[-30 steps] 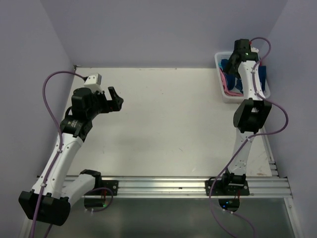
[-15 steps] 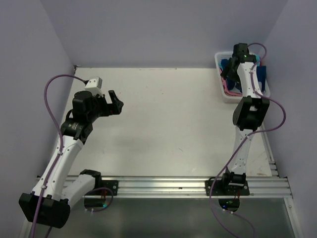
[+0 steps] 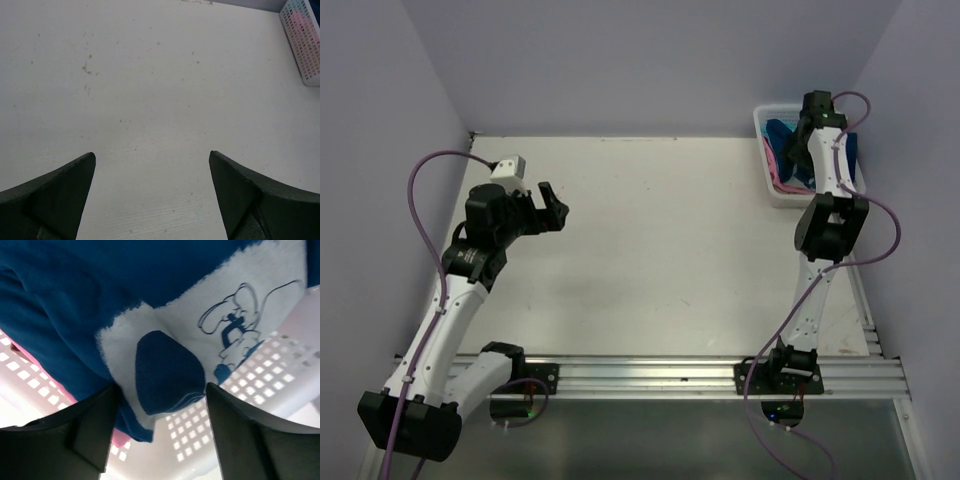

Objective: Fold and stack the t-shirts
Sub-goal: Grab the tshirt from the pile

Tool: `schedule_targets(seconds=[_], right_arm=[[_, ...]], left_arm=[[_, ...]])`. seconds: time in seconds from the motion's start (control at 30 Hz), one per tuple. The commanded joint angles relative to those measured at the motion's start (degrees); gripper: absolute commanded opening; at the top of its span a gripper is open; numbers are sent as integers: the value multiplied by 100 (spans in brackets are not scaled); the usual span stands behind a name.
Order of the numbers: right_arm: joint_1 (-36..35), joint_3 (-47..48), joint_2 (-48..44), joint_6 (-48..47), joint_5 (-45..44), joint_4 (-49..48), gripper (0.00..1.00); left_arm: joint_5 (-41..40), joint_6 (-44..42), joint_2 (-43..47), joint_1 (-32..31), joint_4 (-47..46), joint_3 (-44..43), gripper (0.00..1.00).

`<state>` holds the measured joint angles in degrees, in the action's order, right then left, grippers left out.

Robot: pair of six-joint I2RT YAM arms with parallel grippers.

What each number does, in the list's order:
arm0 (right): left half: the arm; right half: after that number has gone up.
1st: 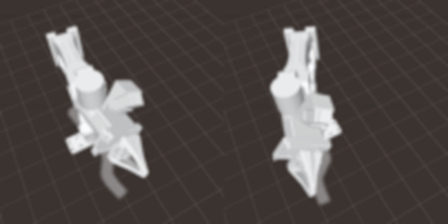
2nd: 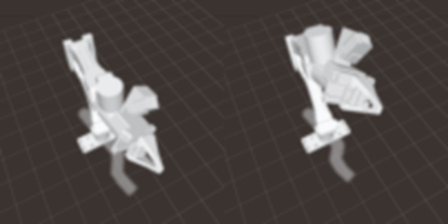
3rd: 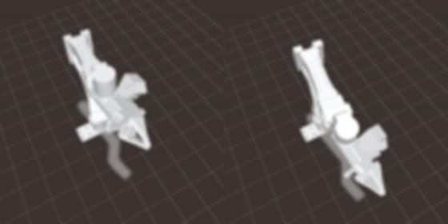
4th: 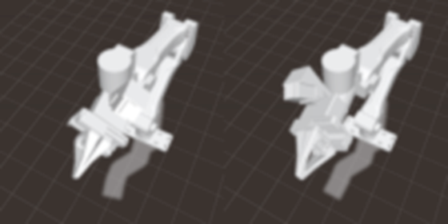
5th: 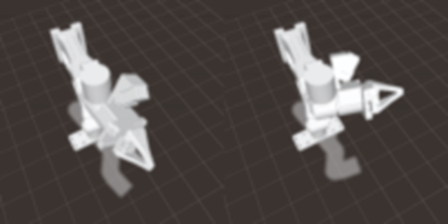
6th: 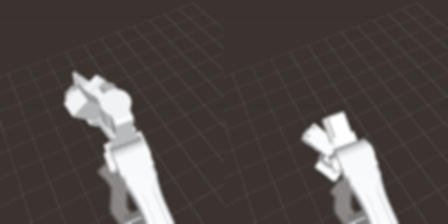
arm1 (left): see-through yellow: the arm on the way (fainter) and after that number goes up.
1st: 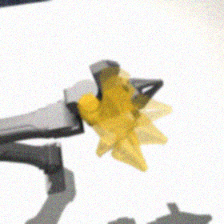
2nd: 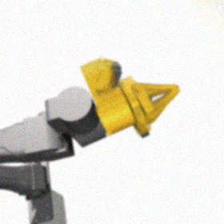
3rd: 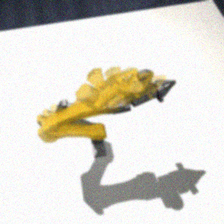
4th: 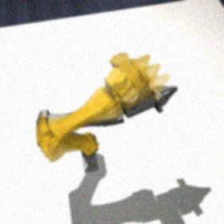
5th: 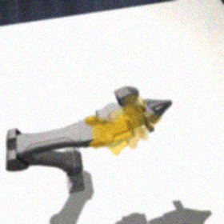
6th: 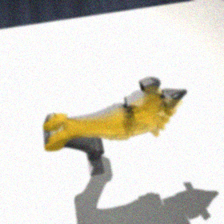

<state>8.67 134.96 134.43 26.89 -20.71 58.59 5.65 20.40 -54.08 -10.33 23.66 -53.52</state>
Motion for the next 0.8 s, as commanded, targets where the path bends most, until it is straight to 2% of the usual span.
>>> schedule_targets(seconds=[0.0,0.07,0.1,0.13,0.17,0.37,0.4,0.47,0.6,0.63,0.77], right_arm=[[-5,172,154,-44,392,-49,70],[-5,101,127,-61,567,-119,59],[3,58,110,-53,603,-137,32],[-5,5,84,-27,621,-137,13],[-5,-30,-12,8,656,-137,0],[-5,-785,-856,0,1024,-769,0],[-5,-1100,-1249,-9,1129,-909,0],[-5,-1523,-1716,-26,1331,-1445,0],[-14,-3128,-3078,-97,2052,-2815,0],[-31,-3368,-3664,-105,2253,-3340,0],[-128,-4248,-4828,-228,2693,-4266,0]], left_arm=[[-64,34,117,-31,7,52,100],[-55,34,126,-31,16,43,100],[-55,34,126,-31,16,34,100],[-55,34,135,-31,25,43,100],[-55,25,135,-31,33,43,100],[-11,25,170,-31,16,69,100],[-11,25,179,-31,16,78,100],[24,16,205,-31,-10,96,100],[68,25,205,-31,-37,96,100],[85,8,205,-31,-46,96,100],[112,25,188,-31,-98,78,100]])
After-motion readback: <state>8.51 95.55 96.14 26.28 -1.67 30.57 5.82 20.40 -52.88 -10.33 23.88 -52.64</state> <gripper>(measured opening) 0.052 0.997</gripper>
